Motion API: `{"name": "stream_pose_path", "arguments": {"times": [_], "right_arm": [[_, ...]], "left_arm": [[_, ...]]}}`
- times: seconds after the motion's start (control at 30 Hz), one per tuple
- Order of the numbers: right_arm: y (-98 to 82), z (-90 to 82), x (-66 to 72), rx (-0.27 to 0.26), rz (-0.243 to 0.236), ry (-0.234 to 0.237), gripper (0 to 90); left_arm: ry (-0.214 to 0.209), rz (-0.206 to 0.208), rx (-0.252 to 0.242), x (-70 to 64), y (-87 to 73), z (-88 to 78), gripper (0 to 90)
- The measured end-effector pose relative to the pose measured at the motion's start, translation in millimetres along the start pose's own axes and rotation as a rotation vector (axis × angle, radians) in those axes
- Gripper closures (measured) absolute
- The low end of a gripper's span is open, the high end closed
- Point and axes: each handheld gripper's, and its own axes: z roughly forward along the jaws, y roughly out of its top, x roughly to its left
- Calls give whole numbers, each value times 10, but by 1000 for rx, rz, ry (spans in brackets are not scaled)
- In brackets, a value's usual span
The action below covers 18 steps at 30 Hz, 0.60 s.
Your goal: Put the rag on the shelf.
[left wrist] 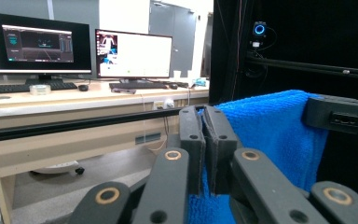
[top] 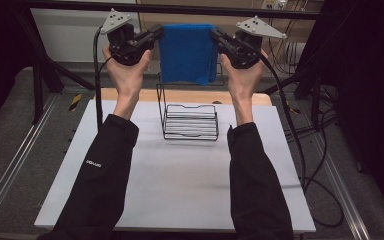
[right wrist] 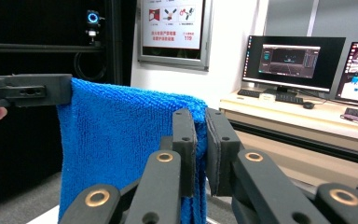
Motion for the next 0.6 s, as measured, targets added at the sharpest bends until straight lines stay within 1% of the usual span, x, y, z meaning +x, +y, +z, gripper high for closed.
{"name": "stream_pose_path", "arguments": {"times": [0.1,0.2,0.3,0.47,0.6], "right_arm": [[-24,37,-27,5,0,-1,838],[-43,75,-47,13,5,-6,838],[-57,98,-65,21,-6,-7,838],[-86,104,-75,29,-3,-9,838],[-142,93,-88,40,4,-3,838]], "left_arm": [[-1,7,5,24,-22,32,867],[1,4,9,40,-41,63,867],[3,12,18,55,-67,90,866],[0,10,23,62,-115,111,867],[-5,16,37,65,-187,120,866]]}}
